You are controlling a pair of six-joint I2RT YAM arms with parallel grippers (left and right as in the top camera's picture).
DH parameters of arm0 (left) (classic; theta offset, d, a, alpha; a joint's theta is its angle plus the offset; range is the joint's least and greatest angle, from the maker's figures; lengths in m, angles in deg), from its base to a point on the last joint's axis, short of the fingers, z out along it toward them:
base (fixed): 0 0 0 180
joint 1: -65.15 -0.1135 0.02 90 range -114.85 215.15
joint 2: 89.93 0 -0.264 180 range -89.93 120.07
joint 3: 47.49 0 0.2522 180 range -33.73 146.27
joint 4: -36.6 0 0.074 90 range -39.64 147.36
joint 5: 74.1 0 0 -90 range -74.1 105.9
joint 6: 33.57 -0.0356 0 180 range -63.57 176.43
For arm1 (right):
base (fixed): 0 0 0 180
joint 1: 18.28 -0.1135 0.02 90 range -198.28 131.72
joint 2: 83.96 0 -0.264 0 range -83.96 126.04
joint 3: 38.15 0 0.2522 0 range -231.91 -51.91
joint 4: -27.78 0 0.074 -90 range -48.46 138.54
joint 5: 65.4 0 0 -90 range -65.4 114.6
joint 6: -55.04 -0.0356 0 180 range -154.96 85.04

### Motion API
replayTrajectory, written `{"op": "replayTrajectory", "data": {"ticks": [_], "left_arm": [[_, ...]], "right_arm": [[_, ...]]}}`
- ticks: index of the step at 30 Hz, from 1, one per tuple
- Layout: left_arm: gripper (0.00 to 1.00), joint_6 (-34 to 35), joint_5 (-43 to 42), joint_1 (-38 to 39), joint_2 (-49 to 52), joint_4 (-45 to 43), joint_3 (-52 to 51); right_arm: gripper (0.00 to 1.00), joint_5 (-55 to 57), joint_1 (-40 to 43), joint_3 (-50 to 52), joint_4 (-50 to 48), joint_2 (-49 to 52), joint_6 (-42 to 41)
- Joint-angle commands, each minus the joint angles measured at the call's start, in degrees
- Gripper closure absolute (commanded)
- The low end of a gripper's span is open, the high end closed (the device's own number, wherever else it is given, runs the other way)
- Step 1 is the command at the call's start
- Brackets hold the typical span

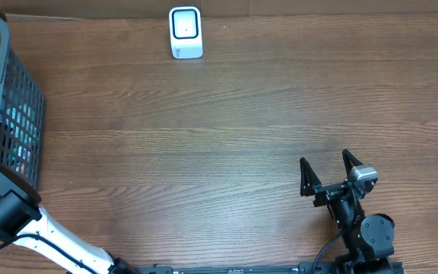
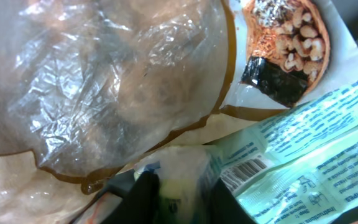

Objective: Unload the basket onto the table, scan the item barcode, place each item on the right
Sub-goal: 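Grasp the teal tissue pack with the left gripper and lift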

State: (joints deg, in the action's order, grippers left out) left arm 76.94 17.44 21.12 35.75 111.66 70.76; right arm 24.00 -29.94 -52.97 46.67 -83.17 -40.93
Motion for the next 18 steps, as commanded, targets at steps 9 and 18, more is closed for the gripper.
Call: {"op": "replayTrajectory", "data": {"ticks": [9, 18], "left_arm": [[0.96, -1.0, -0.5, -0.1, -3.9, 6.9, 10.9], [0.96, 0.3, -7.5, 0.0, -16.0, 10.0, 21.7]], "right_arm": [[0.0, 0.5, 0.2, 0.6, -0.3, -0.5, -0.2], [0.0, 0.5, 0.2, 0.6, -0.3, -0.5, -0.2]]}}
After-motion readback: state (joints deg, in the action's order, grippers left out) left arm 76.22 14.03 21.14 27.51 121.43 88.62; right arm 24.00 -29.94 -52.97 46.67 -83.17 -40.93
